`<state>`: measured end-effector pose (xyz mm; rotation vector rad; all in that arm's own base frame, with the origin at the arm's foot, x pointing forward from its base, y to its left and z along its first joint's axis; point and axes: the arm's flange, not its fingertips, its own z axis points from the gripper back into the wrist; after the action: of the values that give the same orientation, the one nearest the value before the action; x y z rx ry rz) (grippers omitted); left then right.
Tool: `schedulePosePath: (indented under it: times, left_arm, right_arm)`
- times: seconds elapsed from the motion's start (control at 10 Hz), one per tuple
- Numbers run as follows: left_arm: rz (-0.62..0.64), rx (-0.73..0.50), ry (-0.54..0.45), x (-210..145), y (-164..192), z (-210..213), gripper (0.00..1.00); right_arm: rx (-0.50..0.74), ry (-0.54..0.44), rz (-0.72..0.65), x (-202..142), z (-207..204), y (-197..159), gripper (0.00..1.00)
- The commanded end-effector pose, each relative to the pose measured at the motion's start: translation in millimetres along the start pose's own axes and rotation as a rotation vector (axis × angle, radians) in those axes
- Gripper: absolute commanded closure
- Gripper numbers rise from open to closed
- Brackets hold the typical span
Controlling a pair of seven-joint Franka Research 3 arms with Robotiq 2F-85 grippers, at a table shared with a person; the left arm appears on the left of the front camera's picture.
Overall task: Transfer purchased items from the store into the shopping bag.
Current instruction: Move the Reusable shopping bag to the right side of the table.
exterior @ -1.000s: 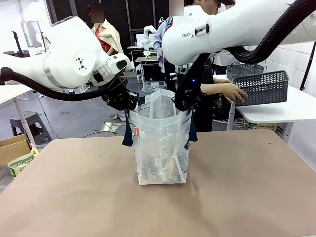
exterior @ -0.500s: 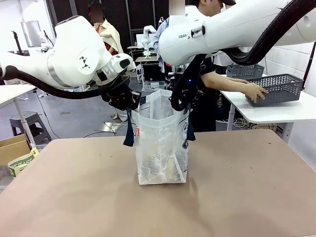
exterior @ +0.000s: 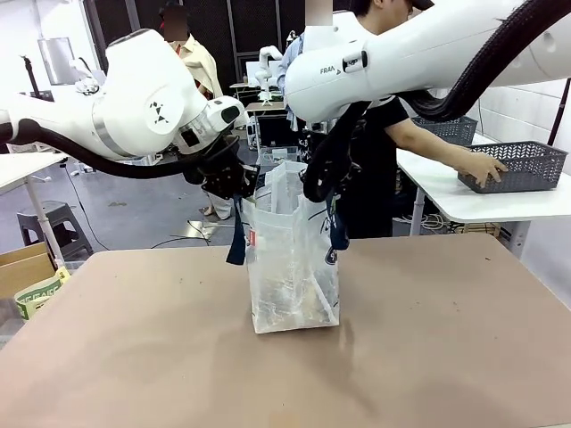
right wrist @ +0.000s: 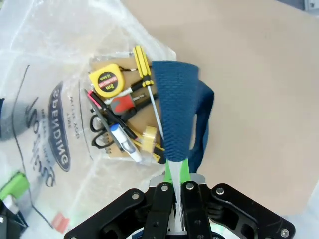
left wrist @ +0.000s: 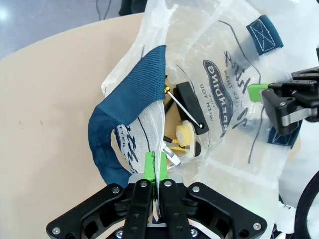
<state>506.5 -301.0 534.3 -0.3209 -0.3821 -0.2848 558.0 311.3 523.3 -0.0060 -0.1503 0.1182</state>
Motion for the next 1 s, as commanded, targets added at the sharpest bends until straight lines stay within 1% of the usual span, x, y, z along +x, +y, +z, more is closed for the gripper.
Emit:
schedulePosePath:
  times: [0.0, 0.1, 0.2, 0.3, 0.6, 0.7, 0.9]
  left_arm:
    - [0.102, 0.066, 0.039, 13.4, -12.7, -3.9, 1.00]
    - [0.086, 0.074, 0.037, 17.5, -16.3, -7.5, 1.00]
    - [0.106, 0.063, 0.033, 19.4, -12.0, -7.1, 1.00]
    - [0.065, 0.042, 0.019, 5.7, -3.2, -5.1, 1.00]
    - [0.081, 0.053, 0.026, 10.0, -5.6, -6.7, 1.00]
    - [0.053, 0.040, -0.019, 11.6, -10.1, -7.7, 1.00]
    - [0.000, -0.018, -0.102, 16.4, -20.0, -7.1, 1.00]
  right_arm:
    - [-0.019, -0.049, -0.064, 6.4, -6.7, 13.0, 1.00]
    - [-0.002, -0.058, -0.073, 8.8, -7.8, 17.6, 1.00]
    - [0.004, -0.055, -0.046, 9.2, -6.8, 16.5, 1.00]
    - [0.016, -0.018, -0.039, 2.5, -3.9, 12.1, 1.00]
    - [0.021, -0.022, -0.038, 3.5, -4.4, 16.5, 1.00]
    - [0.001, -0.009, -0.110, 6.0, -3.1, 19.1, 1.00]
    - [0.025, 0.003, -0.165, 12.2, -3.2, 31.1, 1.00]
